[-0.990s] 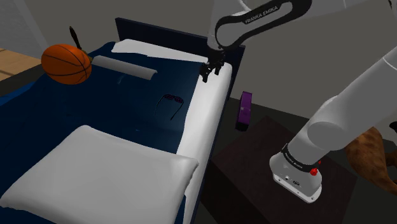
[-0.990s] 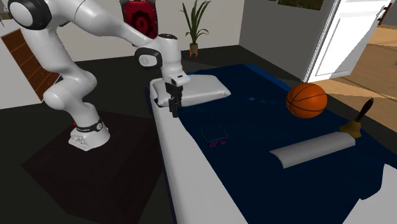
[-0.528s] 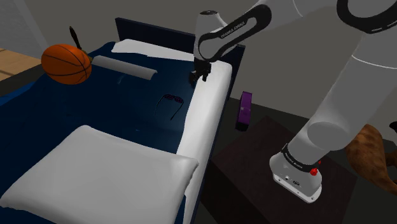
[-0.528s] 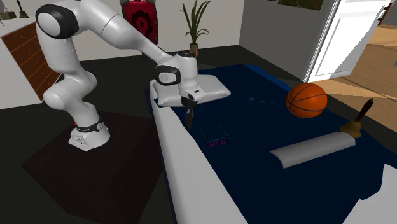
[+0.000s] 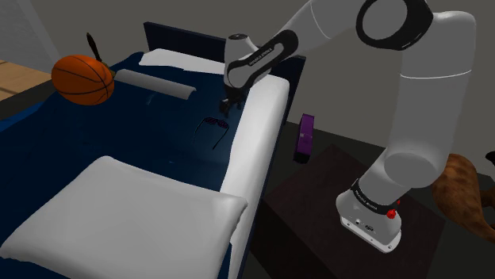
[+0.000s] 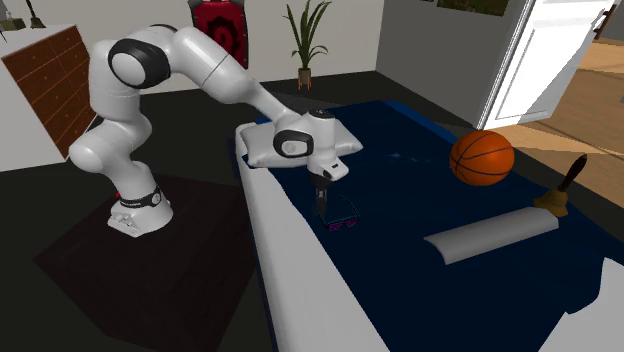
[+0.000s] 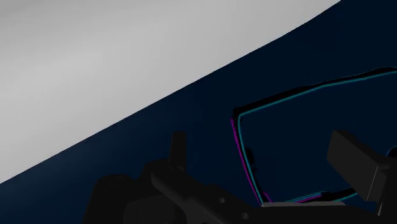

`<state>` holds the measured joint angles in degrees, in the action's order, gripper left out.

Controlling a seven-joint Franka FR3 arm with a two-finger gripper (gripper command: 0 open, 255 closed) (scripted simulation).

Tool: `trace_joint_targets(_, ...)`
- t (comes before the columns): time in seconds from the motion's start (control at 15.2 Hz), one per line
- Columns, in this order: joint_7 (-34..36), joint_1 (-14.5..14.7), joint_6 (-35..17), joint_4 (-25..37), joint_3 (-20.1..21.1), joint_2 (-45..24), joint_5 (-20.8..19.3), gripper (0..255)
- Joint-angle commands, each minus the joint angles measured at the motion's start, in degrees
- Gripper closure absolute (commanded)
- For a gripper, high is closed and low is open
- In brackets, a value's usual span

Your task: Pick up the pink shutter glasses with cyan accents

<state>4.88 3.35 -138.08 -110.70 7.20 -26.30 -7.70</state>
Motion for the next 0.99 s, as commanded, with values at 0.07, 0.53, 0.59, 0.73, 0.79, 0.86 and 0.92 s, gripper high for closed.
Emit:
trace_joint_targets(0.07, -0.28, 0.53, -0.21, 6.54, -0.3, -7.05, -0.6, 0)
trace_joint_targets(0.53, 0.17, 0.91, -3.22, 7.24, -0.8, -10.78, -1.21, 0)
trace_joint_targets(0.59, 0.29, 1.01, -3.98, 7.41, -0.94, -11.72, -1.36, 0)
trace_joint_targets(0.73, 0.29, 1.01, -3.98, 7.41, -0.94, -11.72, -1.36, 0)
trace_joint_targets(0.79, 0.27, 1.01, -3.87, 7.6, -0.94, -11.79, -1.35, 255)
trace_joint_targets(0.86, 0.27, 1.0, -3.88, 7.58, -0.94, -11.78, -1.35, 255)
trace_joint_targets(0.92, 0.28, 1.01, -3.88, 7.57, -0.93, -11.77, -1.35, 255)
